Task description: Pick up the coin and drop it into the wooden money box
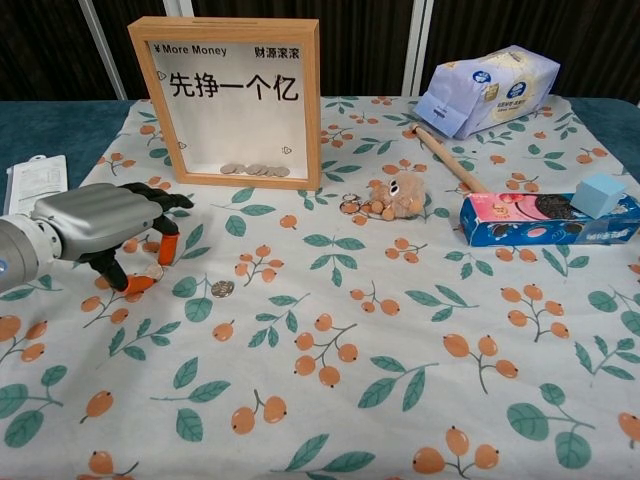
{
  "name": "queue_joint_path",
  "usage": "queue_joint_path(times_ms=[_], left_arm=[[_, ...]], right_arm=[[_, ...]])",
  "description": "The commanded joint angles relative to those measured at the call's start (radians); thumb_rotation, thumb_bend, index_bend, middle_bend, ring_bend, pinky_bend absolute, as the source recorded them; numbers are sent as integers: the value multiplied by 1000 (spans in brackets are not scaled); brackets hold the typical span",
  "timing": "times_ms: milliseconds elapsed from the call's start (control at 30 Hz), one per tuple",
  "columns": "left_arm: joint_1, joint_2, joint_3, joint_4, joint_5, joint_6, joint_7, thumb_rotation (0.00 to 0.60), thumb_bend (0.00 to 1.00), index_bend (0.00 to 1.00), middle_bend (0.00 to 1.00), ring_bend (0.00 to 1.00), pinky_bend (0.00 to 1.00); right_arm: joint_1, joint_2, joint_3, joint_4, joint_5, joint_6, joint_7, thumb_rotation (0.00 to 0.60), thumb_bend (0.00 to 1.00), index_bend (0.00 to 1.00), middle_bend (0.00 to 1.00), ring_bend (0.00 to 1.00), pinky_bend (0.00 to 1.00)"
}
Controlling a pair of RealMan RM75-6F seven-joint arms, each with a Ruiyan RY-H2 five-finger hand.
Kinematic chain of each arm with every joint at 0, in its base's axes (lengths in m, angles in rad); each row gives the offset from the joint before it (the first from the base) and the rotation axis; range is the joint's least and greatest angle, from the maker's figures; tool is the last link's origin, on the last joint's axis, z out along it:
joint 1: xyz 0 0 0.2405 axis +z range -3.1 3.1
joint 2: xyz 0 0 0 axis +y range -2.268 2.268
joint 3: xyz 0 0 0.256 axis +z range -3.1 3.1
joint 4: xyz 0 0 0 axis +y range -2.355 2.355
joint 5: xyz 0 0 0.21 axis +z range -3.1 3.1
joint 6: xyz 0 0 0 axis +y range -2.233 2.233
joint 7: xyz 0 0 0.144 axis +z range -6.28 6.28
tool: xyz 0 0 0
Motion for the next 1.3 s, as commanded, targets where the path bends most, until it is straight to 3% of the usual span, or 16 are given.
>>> queue_joint_path(times_ms=[33,233,667,1300], left_arm=[[0,2,1,-2,-5,-1,4,600,125,532,0,0,0],[1,4,3,-9,-13,2,18,600,180,548,0,0,0],[3,11,2,-17,-25,0,10,600,448,615,27,0,0],[7,13,2,-19,0,6,-32,600,483,693,75,0,0]], right_arm=[[0,0,0,-1,1,-1,0,600,369,127,46,19,0],[1,1,1,-2,2,-1,0,600,369,127,45,19,0],[2,0,1,-4,4,-2,0,600,369,127,46,19,0],[3,4,1,-13,18,-10,-6,600,368,127,45,19,0]])
